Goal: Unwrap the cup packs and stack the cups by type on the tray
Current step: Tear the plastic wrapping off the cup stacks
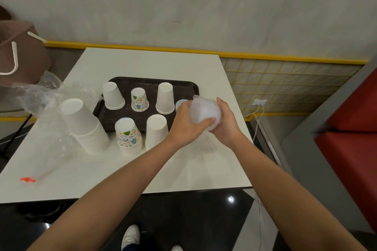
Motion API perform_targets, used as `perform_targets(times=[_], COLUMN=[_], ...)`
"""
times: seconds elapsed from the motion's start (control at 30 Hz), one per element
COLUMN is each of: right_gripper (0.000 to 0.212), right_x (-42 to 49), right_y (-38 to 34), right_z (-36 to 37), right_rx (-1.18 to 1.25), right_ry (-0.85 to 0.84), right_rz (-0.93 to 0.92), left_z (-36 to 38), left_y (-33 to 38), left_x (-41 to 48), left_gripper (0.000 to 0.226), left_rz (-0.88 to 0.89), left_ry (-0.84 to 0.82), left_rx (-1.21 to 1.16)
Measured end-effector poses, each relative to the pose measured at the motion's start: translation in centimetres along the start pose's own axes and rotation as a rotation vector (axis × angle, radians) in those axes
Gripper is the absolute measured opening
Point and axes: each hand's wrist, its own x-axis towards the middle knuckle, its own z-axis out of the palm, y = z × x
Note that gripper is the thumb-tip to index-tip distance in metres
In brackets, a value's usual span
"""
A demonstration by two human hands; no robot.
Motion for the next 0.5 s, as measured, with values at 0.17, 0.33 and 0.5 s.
perform_targets(times=[0.17,0.33,0.5], right_gripper=[0.024,0.01,0.009], right_x=[-0.6,-0.8,-1.1], right_y=[-0.8,-0.7,-1.1], right_z=[1.2,1.4,2.2], right_rx=[0.089,-0.104,-0.215], right_ry=[-0.025,-0.033,0.077], right_rz=[-0.059,-0.163,-0.318], left_z=[-1.1,-2.1,-2.7], left_y=[1.4,1.3,1.4], left_x=[0.5,0.8,1.0], left_gripper=[0.042,0.049,0.067], left_rz=[-0.109,-0.096,-0.126], left_ry=[0.025,0.082,0.088], left_rx=[-0.183,-0.148,-0.234])
